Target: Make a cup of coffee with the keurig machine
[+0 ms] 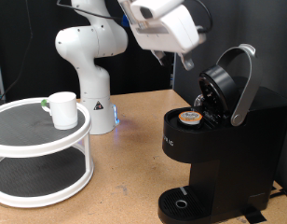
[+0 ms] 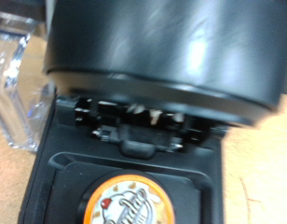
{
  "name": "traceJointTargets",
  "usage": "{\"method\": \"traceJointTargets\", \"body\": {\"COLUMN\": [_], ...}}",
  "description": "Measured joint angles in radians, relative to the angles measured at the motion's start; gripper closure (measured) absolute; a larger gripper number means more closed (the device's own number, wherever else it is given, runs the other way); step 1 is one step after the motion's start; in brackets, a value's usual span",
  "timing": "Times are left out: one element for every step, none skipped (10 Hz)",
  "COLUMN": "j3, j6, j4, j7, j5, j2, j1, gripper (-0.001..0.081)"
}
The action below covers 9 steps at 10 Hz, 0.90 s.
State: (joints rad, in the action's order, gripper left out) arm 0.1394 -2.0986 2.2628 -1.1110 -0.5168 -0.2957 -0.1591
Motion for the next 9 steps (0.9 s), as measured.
{"method": "traceJointTargets", "body": {"j3": [0.000,0.000,0.000,0.001,0.002,0.006,0.008,0.007,0.007], "j6": [-0.009,-0.011,-0.014,-0.022,-0.023,-0.011,0.003,0.002,0.002], "j4": [0.001,0.001,0.001,0.001,0.001,-0.001,-0.005,-0.004,-0.003], "j7": [0.054,0.098,0.131,0.156,0.167,0.168,0.168,0.168,0.163], "j5": [0.000,0.003,0.004,0.006,0.015,0.025,0.030,0.028,0.008], "j2": [-0.025,-0.041,-0.051,-0.055,-0.055,-0.054,-0.053,-0.052,-0.052], "j1": [0.009,0.017,0.027,0.037,0.046,0.050,0.053,0.053,0.051], "gripper": [0.0001,0.0001,0.0001,0.0001,0.0001,0.0001,0.0001,0.0001,0.0001]}}
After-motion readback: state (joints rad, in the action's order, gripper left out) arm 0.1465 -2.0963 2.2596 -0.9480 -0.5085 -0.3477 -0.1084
